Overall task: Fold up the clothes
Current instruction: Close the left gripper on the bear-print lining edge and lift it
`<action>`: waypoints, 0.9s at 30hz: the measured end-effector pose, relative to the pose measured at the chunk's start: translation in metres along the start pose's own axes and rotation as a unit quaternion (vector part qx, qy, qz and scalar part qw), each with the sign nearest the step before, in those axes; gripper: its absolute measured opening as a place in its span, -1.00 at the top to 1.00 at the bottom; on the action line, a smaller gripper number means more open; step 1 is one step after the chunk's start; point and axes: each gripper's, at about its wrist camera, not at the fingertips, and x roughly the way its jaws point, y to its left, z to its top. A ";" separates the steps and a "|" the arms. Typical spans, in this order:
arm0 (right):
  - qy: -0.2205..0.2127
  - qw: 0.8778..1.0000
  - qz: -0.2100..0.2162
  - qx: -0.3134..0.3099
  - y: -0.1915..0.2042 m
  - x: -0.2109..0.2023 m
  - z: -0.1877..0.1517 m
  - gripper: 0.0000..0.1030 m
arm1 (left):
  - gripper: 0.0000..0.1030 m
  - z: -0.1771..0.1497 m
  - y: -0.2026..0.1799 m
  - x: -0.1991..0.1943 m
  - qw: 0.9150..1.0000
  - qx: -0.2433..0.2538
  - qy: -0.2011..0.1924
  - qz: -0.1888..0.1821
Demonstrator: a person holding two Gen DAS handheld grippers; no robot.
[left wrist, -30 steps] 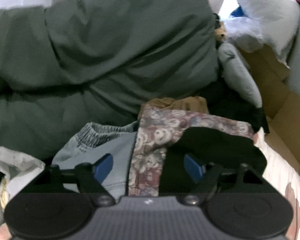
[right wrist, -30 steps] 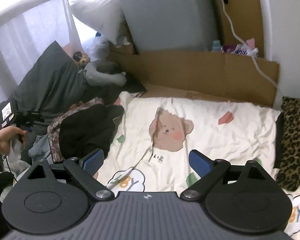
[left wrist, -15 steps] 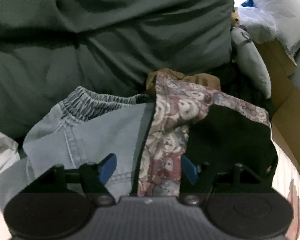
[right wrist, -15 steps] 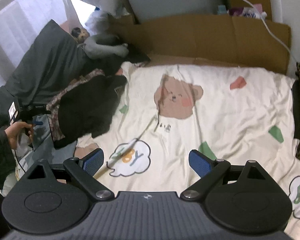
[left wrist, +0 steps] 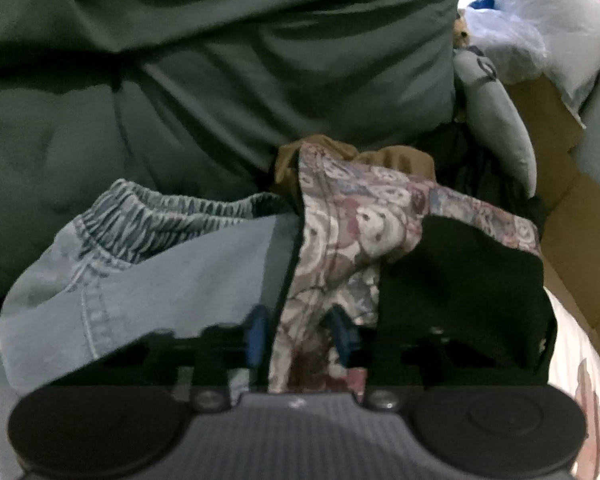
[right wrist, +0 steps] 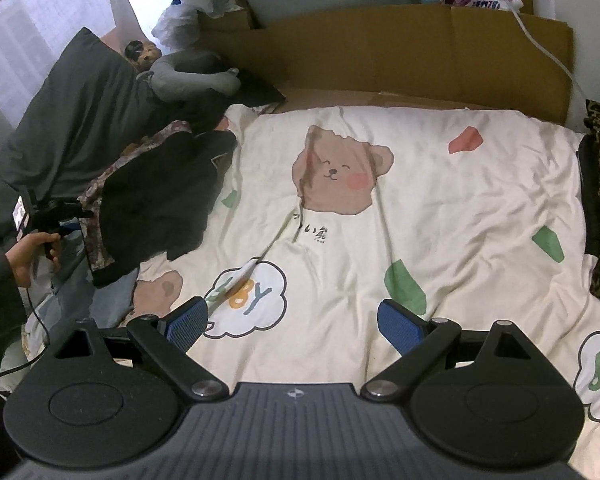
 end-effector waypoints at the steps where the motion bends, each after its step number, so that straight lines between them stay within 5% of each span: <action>1: 0.000 1.000 0.002 -0.002 -0.001 -0.001 0.000 -0.83 | 0.80 0.000 0.000 0.000 1.000 -0.002 0.001 -0.006; 12: -0.019 1.000 -0.007 0.011 -0.010 -0.002 0.004 -0.28 | 0.95 -0.007 -0.023 -0.037 0.994 0.005 0.010 -0.105; 21: -0.036 0.999 -0.003 0.001 -0.003 0.004 0.003 -0.28 | 0.96 -0.029 -0.089 -0.073 0.977 0.045 0.044 -0.202; 27: -0.043 0.998 0.038 0.004 0.004 0.011 0.001 -0.54 | 0.96 -0.049 -0.141 -0.095 0.957 0.092 0.072 -0.267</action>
